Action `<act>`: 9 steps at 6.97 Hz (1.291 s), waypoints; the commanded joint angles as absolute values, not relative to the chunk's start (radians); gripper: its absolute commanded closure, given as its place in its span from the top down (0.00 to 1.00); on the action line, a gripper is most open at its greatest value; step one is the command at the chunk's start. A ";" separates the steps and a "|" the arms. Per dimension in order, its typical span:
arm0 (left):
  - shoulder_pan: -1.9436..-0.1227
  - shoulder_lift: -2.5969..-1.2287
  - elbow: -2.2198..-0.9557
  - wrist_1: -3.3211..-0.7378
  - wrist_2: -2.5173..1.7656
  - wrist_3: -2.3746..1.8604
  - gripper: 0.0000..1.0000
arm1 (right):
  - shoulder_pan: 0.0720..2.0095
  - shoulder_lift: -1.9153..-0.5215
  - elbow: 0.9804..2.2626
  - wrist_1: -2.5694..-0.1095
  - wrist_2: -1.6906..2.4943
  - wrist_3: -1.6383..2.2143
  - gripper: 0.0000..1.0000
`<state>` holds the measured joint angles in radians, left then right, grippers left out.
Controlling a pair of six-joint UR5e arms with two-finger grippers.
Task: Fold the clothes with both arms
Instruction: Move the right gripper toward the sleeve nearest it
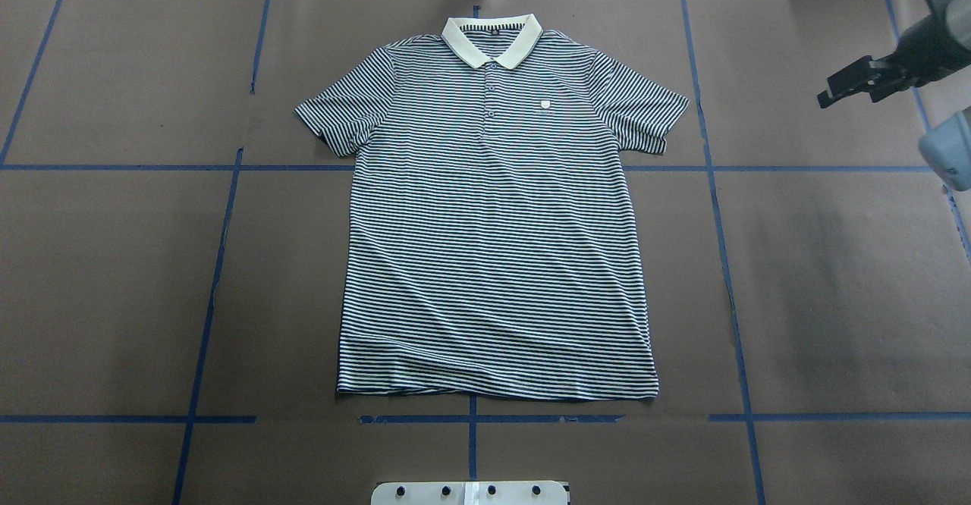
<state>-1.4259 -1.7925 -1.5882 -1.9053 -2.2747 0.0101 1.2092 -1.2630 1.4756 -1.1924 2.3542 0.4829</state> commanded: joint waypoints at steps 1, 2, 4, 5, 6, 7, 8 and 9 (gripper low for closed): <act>-1.328 -1.870 -1.546 -1.944 -2.272 -0.245 1.00 | 1.091 -1.117 1.384 -1.172 2.295 0.716 1.00; -1.312 -1.870 -1.552 -1.986 -2.270 -0.317 1.00 | 1.025 -1.079 1.361 -1.126 2.175 0.792 1.00; -1.286 -1.888 -1.540 -2.013 -2.266 -0.362 1.00 | 0.996 -0.947 1.113 -0.981 2.129 0.802 1.00; -1.282 -1.899 -1.551 -2.014 -2.266 -0.417 1.00 | 0.994 -0.930 1.073 -0.962 2.112 0.801 1.00; -1.275 -1.904 -1.555 -2.014 -2.266 -0.446 1.00 | 0.980 -0.913 1.048 -0.963 2.071 0.801 1.00; -1.275 -1.905 -1.560 -2.013 -2.266 -0.448 1.00 | 0.968 -0.911 1.036 -0.962 2.054 0.799 1.00; -1.278 -1.905 -1.563 -2.013 -2.266 -0.449 1.00 | 0.957 -0.914 1.035 -0.963 2.045 0.798 0.99; -1.278 -1.905 -1.571 -2.013 -2.266 -0.451 1.00 | 0.945 -0.917 1.034 -0.966 2.020 0.793 0.99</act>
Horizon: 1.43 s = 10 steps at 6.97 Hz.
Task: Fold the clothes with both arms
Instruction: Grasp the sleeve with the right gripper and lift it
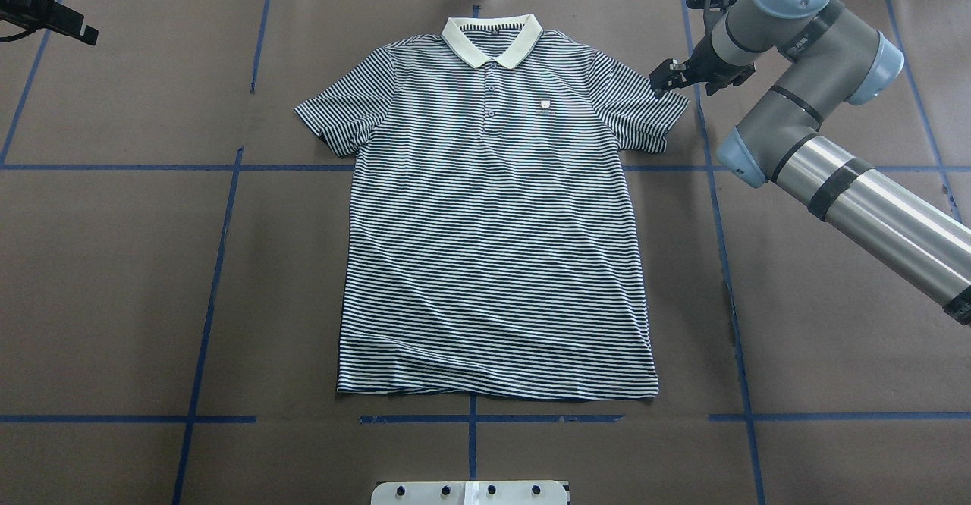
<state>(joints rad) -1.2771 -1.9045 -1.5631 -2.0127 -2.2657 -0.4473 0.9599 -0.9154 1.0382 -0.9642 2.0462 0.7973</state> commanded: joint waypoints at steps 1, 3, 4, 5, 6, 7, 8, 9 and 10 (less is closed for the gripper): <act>-1.275 -1.905 -1.572 -2.013 -2.266 -0.451 1.00 | 0.945 -0.920 1.028 -0.966 2.020 0.792 0.95; -1.278 -1.904 -1.580 -2.013 -2.266 -0.453 1.00 | 0.945 -0.919 1.011 -0.966 2.020 0.792 0.80; -1.278 -1.904 -1.585 -2.013 -2.266 -0.453 1.00 | 0.945 -0.914 1.005 -0.966 2.020 0.792 0.61; -1.278 -1.904 -1.586 -2.013 -2.266 -0.451 1.00 | 0.945 -0.914 1.002 -0.968 2.022 0.781 0.33; -1.278 -1.904 -1.586 -2.013 -2.266 -0.453 1.00 | 0.945 -0.914 1.000 -0.968 2.022 0.755 0.10; -1.278 -1.904 -1.586 -2.011 -2.266 -0.453 1.00 | 0.946 -0.908 1.000 -0.969 2.020 0.752 0.00; -1.278 -1.904 -1.586 -2.011 -2.266 -0.453 1.00 | 0.948 -0.904 1.002 -0.971 2.022 0.752 0.00; -1.278 -1.905 -1.586 -2.011 -2.267 -0.453 1.00 | 0.948 -0.900 1.008 -0.968 2.023 0.755 0.00; -1.278 -1.908 -1.586 -2.011 -2.267 -0.454 1.00 | 0.950 -0.896 1.018 -0.966 2.025 0.762 0.00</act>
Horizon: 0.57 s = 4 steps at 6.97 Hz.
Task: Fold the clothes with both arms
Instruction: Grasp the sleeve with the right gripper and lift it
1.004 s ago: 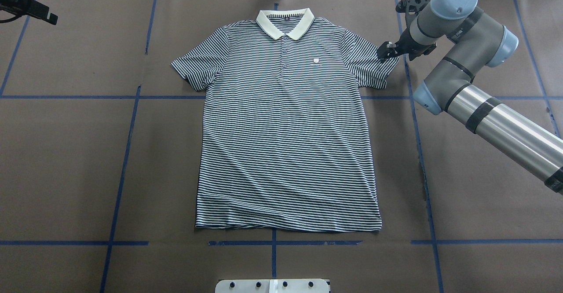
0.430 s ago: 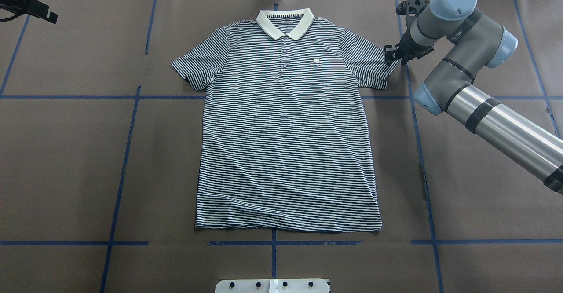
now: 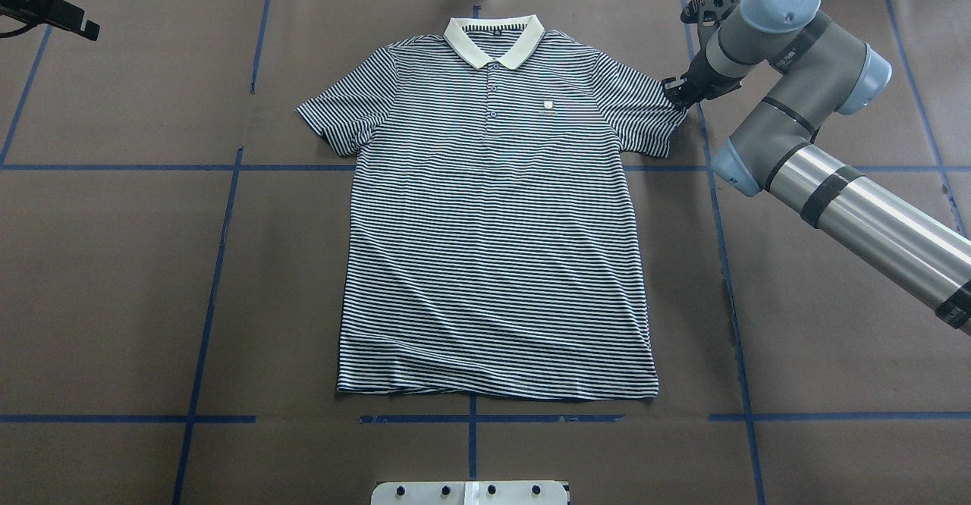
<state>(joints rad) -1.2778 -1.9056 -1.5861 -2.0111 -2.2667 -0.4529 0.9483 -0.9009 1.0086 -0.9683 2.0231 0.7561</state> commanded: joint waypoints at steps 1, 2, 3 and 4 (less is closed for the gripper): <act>-1.278 -1.908 -1.588 -2.011 -2.267 -0.453 1.00 | 0.951 -0.894 1.055 -0.966 2.037 0.764 0.00; -1.278 -1.910 -1.588 -2.011 -2.267 -0.453 1.00 | 0.951 -0.896 1.102 -0.968 2.086 0.765 0.00; -1.278 -1.910 -1.588 -2.011 -2.267 -0.453 1.00 | 0.950 -0.893 1.124 -0.969 2.114 0.765 0.00; -1.278 -1.908 -1.586 -2.011 -2.267 -0.453 1.00 | 0.948 -0.872 1.127 -0.971 2.114 0.768 0.00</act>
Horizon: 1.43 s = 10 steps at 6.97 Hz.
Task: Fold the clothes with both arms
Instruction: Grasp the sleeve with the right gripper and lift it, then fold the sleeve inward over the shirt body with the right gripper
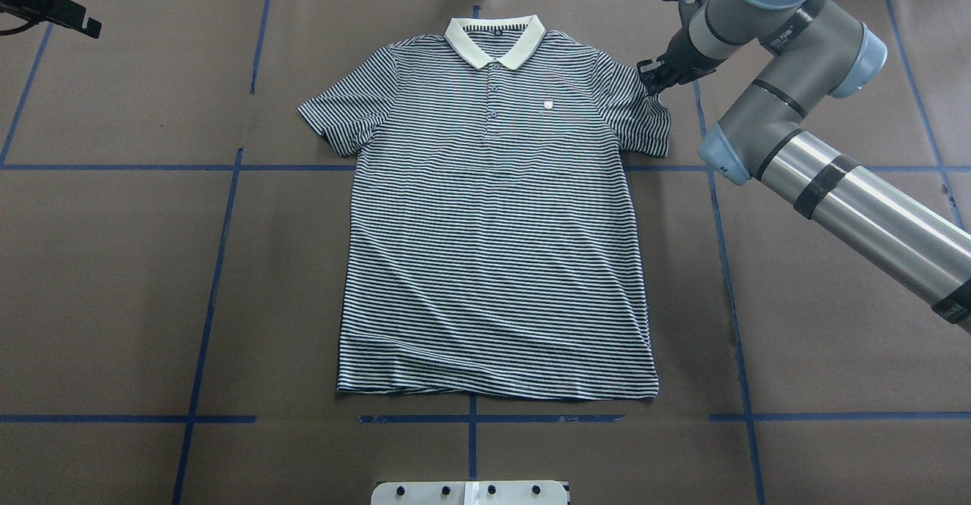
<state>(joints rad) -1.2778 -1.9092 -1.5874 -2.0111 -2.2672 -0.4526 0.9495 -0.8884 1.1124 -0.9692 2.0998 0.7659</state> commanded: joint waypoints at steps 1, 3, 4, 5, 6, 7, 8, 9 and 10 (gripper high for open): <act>-1.278 -1.908 -1.585 -2.011 -2.267 -0.453 1.00 | 0.939 -0.839 1.127 -0.974 2.112 0.800 0.00; -1.278 -1.908 -1.580 -2.013 -2.267 -0.448 1.00 | 0.873 -0.761 1.105 -0.994 2.032 0.868 0.00; -1.278 -1.908 -1.583 -2.013 -2.267 -0.448 1.00 | 0.842 -0.664 1.007 -1.021 1.970 0.868 0.00; -1.278 -1.910 -1.585 -2.013 -2.267 -0.451 1.00 | 0.825 -0.626 0.947 -1.019 1.932 0.868 0.00; -1.275 -1.910 -1.586 -2.013 -2.267 -0.451 1.00 | 0.822 -0.632 0.946 -1.014 1.921 0.868 0.99; -1.273 -1.910 -1.585 -2.013 -2.267 -0.451 1.00 | 0.824 -0.637 0.946 -1.014 1.919 0.867 1.00; -1.269 -1.911 -1.582 -2.014 -2.266 -0.451 1.00 | 0.825 -0.644 0.948 -1.012 1.917 0.867 1.00; -1.261 -1.914 -1.583 -2.014 -2.266 -0.494 1.00 | 0.834 -0.644 0.948 -1.015 1.917 0.868 1.00; -1.215 -1.946 -1.580 -2.014 -2.235 -0.571 1.00 | 0.856 -0.644 0.948 -1.020 1.925 0.873 1.00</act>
<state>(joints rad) -1.2533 -1.9207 -1.5821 -2.0139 -2.2588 -0.4986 0.8363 -0.6433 0.9483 -1.0157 1.9197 0.8688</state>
